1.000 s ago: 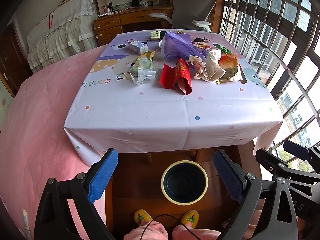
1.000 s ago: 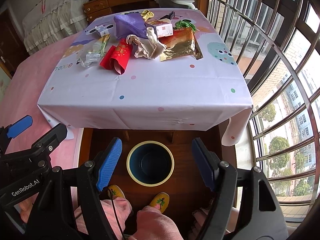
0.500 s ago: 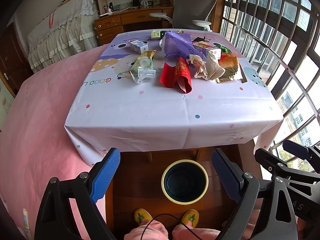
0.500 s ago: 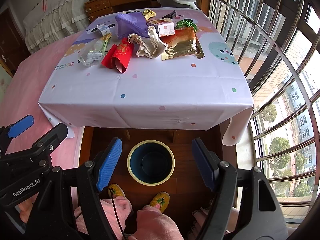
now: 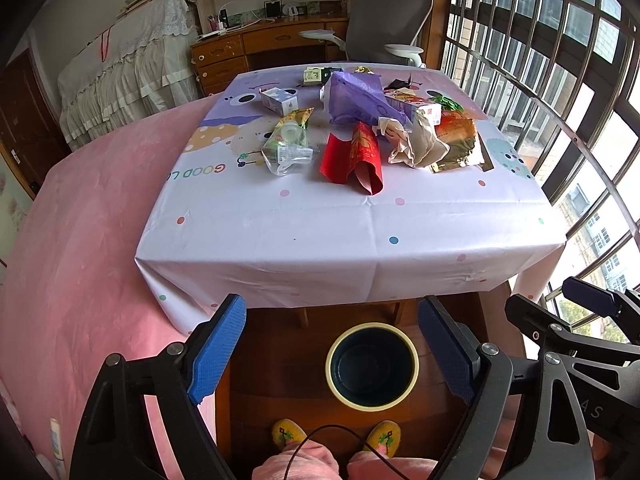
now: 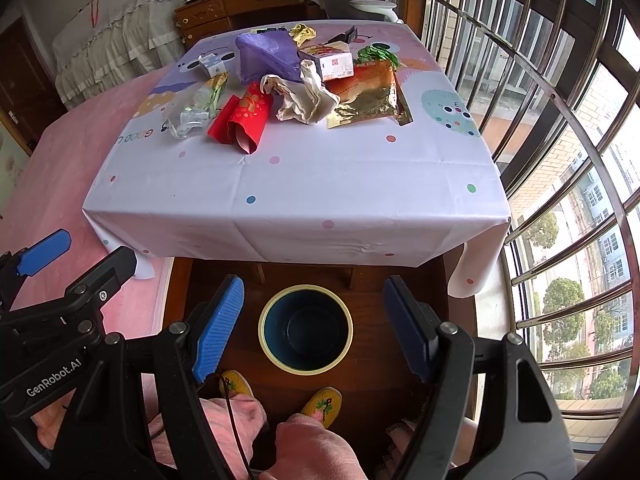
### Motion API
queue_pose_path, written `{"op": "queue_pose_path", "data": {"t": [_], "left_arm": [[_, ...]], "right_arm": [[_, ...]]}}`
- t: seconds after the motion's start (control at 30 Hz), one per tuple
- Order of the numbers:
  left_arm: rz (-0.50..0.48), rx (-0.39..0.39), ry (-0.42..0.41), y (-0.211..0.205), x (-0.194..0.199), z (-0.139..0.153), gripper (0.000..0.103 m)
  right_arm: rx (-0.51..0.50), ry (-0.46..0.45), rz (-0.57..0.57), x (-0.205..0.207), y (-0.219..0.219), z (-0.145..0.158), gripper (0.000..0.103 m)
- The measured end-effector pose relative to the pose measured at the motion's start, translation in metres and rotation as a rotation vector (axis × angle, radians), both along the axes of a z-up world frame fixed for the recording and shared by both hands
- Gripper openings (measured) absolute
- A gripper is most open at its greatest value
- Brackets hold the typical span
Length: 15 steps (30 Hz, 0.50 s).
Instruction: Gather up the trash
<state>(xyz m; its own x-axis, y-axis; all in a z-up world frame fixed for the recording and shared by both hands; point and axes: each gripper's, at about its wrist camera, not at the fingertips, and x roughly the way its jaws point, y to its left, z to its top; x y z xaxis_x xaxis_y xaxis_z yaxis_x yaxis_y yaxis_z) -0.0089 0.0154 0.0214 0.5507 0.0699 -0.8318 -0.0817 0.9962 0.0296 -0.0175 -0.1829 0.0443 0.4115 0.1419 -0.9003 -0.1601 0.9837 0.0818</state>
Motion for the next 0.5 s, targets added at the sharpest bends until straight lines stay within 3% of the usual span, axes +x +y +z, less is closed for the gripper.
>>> {"op": "queue_pose_path", "data": {"t": [0.3, 0.5], "left_arm": [[0.070, 0.049, -0.036, 0.017, 0.004, 0.030, 0.089], [0.073, 0.041, -0.074, 0.045, 0.016, 0.041, 0.089]], "right_arm": [[0.052, -0.040, 0.028, 0.018, 0.008, 0.016, 0.071], [0.069, -0.047, 0.044, 0.042, 0.029, 0.016, 0.071]]}}
